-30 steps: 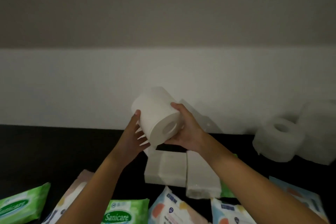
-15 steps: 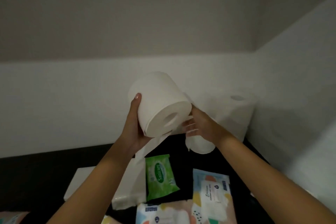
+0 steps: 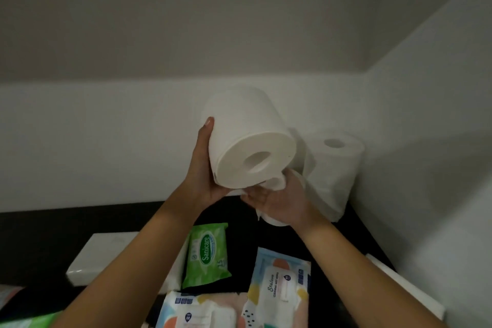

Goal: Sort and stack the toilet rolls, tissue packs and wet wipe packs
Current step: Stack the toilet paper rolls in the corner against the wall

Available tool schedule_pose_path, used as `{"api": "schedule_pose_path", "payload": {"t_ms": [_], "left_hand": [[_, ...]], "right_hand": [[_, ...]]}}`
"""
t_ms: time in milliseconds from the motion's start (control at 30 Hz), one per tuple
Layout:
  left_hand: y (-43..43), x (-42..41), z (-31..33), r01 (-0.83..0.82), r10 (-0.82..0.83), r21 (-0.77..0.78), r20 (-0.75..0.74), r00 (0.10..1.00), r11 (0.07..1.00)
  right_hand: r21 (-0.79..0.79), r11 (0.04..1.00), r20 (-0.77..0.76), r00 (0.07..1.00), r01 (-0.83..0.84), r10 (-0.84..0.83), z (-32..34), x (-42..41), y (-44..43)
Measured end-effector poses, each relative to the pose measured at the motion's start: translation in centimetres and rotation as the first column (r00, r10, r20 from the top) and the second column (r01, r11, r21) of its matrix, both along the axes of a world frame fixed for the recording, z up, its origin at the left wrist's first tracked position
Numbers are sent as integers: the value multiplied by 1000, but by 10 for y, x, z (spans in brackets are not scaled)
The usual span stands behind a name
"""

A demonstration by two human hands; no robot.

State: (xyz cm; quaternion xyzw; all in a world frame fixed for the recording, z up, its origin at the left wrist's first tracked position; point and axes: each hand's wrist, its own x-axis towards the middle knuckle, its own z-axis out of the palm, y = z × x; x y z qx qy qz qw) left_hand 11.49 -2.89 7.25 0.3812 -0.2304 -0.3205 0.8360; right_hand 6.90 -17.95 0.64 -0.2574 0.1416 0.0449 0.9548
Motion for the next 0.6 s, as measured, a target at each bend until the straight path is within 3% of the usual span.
{"api": "schedule_pose_path", "payload": {"t_ms": [67,200,267,367,500,600], "left_hand": [[7,8,-10,-68,70,78,-20,997,995],[12,19,-27,-151,167,260,-41,985,954],[1,21,-33,-204,232,374,-31,972,905],[-27,26,-36,-283,336,480,-27,941,830],[-68,39,-36,-484,533,528,68,843,698],[-93,41,-39,-597,573,522,230,787,609]], "right_hand": [[-2,984,51,983,179,-178,14,7,-15],[-306,879,134,931,364,-339,35,23,-38],[-447,816,163,930,367,-329,43,26,-42],[-748,572,185,934,336,-306,47,28,-48],[-821,412,292,911,394,-290,50,27,-64],[-868,303,324,911,393,-253,49,25,-76]]}}
